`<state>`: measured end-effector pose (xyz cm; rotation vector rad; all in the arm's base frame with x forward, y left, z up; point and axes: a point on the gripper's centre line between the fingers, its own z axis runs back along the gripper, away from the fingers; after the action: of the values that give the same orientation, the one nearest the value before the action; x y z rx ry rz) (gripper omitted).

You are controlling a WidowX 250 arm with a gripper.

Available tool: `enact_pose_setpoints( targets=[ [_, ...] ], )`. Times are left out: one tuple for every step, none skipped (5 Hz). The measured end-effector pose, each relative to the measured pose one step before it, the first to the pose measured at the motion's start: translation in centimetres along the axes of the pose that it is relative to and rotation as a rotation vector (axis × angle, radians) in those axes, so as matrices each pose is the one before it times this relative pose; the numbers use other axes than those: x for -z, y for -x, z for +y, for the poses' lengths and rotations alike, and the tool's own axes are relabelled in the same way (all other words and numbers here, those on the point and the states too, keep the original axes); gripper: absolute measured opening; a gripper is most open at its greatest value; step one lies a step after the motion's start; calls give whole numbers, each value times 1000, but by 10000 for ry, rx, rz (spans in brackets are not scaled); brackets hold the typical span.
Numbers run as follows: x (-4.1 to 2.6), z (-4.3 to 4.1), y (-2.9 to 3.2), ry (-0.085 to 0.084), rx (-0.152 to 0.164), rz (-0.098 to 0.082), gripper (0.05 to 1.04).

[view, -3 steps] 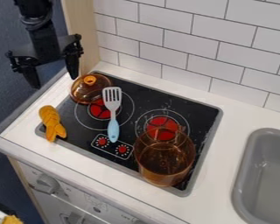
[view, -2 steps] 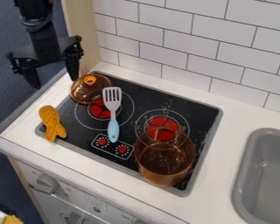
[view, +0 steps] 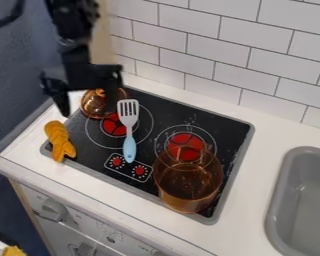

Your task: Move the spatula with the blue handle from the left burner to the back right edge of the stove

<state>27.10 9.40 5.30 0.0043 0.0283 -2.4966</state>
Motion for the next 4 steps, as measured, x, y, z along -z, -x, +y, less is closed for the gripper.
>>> enact_pose_setpoints(
  targets=[
    [1312,2543,-1654,-296,833,-503,1000],
    [1708,1102,-506,-320,455,-493,1000],
    [2037,-28,-100,24,184,-416,1000],
    [1687,175,-127,-61,242,-493,1001]
  ],
)
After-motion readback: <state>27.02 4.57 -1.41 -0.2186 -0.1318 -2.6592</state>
